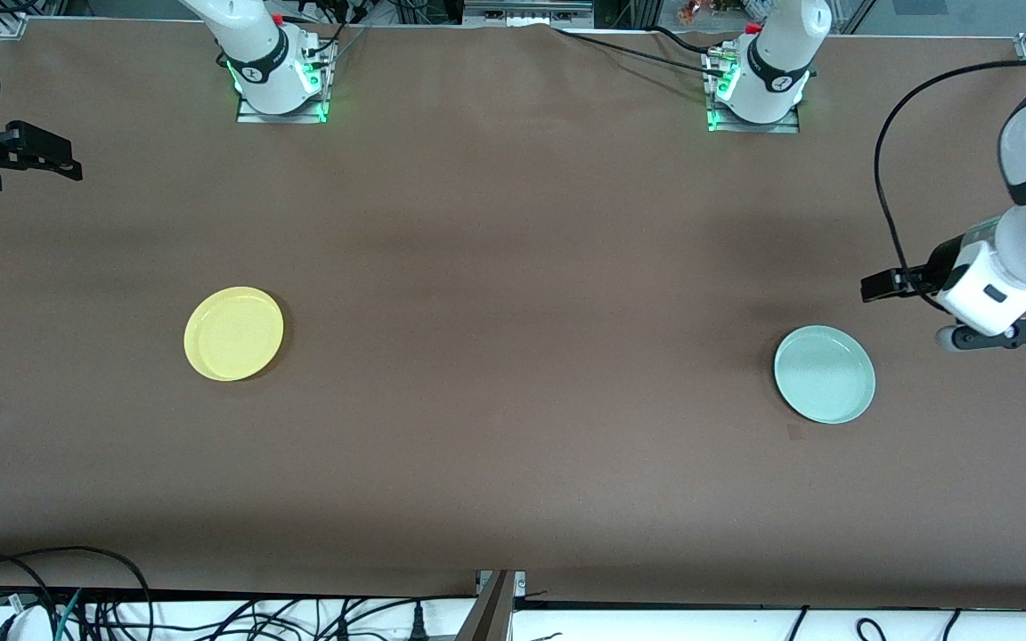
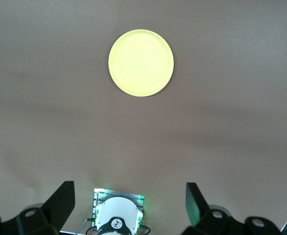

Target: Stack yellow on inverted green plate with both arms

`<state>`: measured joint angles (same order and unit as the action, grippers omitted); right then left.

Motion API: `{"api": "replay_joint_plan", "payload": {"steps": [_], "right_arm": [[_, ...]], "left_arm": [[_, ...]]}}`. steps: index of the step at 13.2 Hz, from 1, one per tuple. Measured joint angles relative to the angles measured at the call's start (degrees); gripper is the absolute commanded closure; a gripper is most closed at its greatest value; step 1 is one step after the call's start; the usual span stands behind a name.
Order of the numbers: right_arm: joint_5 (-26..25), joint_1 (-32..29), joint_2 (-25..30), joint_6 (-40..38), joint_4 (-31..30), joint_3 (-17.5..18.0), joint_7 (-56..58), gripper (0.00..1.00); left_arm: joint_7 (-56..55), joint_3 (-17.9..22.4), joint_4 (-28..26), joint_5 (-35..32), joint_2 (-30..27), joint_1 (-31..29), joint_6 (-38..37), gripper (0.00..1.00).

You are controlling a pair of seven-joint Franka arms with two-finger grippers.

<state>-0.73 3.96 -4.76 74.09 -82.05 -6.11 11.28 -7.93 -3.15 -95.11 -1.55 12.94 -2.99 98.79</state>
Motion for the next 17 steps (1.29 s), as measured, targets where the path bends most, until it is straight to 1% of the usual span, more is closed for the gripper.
{"api": "replay_joint_plan", "payload": {"steps": [5,8,10,12,15,17], "right_arm": [[0.00,-0.01,0.00,0.00,0.01,-0.01,0.00,0.00],[0.00,-0.01,-0.01,0.00,0.02,-0.02,0.00,0.00],[0.00,-0.01,-0.02,0.00,0.04,-0.02,0.00,0.00],[0.00,-0.02,-0.04,0.00,0.04,-0.02,0.00,0.00],[0.00,-0.02,-0.08,0.00,0.04,-0.03,0.00,0.00],[0.00,-0.02,-0.12,0.00,0.04,-0.03,0.00,0.00]], "left_arm": [[0.05,0.16,-9.73,-0.69,0.63,-1.41,13.15,0.00],[0.76,0.26,-14.24,-0.78,3.07,-4.09,21.01,0.00],[2.21,0.32,-14.84,-1.86,6.31,-5.82,24.94,0.00],[2.38,0.36,-14.96,-5.27,10.03,-7.19,29.76,0.00],[2.86,0.42,-14.89,-6.25,15.17,-9.37,37.43,0.00],[2.85,0.41,-14.00,-6.25,17.74,-9.68,39.87,0.00]]}}
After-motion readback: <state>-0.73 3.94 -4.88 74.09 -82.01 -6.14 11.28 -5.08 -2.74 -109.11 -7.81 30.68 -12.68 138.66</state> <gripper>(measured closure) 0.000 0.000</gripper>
